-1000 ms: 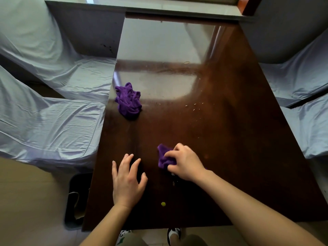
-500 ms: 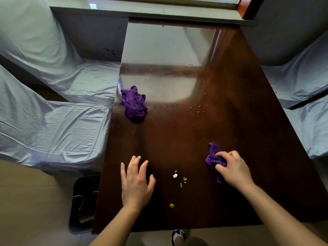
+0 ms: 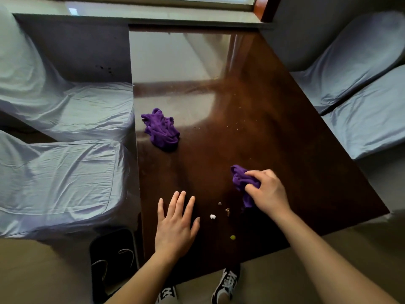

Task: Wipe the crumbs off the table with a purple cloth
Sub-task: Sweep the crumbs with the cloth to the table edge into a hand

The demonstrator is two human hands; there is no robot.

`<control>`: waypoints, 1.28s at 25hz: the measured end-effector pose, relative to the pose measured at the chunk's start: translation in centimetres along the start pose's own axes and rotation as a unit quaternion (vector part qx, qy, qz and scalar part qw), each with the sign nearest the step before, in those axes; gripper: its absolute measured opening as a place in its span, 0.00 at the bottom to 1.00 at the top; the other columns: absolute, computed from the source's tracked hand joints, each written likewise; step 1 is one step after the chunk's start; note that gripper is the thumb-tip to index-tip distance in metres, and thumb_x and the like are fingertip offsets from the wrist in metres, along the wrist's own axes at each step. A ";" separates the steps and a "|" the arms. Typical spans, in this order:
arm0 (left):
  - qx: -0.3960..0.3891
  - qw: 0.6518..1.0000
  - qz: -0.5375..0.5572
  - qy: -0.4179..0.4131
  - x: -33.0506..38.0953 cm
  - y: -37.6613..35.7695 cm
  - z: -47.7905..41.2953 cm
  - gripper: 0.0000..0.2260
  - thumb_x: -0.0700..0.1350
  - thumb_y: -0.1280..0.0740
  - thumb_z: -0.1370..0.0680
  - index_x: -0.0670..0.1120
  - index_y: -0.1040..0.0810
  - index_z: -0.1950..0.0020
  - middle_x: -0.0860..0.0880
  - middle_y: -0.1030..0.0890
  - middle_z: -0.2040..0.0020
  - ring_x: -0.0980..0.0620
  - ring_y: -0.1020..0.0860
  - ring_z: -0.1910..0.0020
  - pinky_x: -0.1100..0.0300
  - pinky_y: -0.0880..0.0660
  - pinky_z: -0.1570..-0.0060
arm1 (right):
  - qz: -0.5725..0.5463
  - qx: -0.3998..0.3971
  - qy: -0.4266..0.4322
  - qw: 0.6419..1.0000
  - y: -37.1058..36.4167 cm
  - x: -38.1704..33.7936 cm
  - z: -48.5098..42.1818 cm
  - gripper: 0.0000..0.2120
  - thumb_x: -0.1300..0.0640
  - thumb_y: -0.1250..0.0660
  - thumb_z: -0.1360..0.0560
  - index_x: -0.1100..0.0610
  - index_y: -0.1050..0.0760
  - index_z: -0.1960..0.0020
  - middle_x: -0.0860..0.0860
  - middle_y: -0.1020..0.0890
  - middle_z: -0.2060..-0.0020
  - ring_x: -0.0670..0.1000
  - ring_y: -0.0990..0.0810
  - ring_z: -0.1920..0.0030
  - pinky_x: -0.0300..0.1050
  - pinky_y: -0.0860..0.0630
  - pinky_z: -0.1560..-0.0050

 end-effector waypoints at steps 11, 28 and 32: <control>0.043 0.998 0.041 0.004 0.5 -0.4 0.3 0.24 0.56 0.40 0.25 0.51 0.29 0.30 0.46 0.31 0.26 0.47 0.39 0.24 0.39 0.45 0.27 | 0.008 -0.122 0.152 0.981 -4.4 -1.1 2.1 0.17 0.53 0.29 0.32 0.47 0.19 0.43 0.50 0.23 0.49 0.53 0.27 0.50 0.44 0.29 0.45; 0.083 0.982 0.169 0.018 -0.4 1.4 0.3 0.22 0.51 0.45 0.23 0.44 0.22 0.36 0.44 0.26 0.30 0.45 0.33 0.27 0.40 0.45 0.26 | -0.155 0.038 -0.163 0.974 -7.0 -2.0 12.6 0.16 0.54 0.24 0.34 0.53 0.19 0.48 0.51 0.23 0.53 0.54 0.21 0.56 0.43 0.27 0.54; 0.096 0.940 0.321 0.063 -1.5 2.5 0.6 0.19 0.46 0.43 0.22 0.41 0.22 0.37 0.44 0.23 0.34 0.46 0.29 0.30 0.45 0.42 0.26 | -0.220 0.098 -0.129 0.962 -5.3 -2.6 11.5 0.14 0.59 0.22 0.35 0.53 0.18 0.50 0.52 0.22 0.58 0.50 0.24 0.61 0.37 0.33 0.58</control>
Point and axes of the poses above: each hand's wrist, its own z-axis away from the middle knuckle, its own y-axis out of the back of the hand, x = y × z, the point moved 2 cm from there along -z, towards the middle knuckle
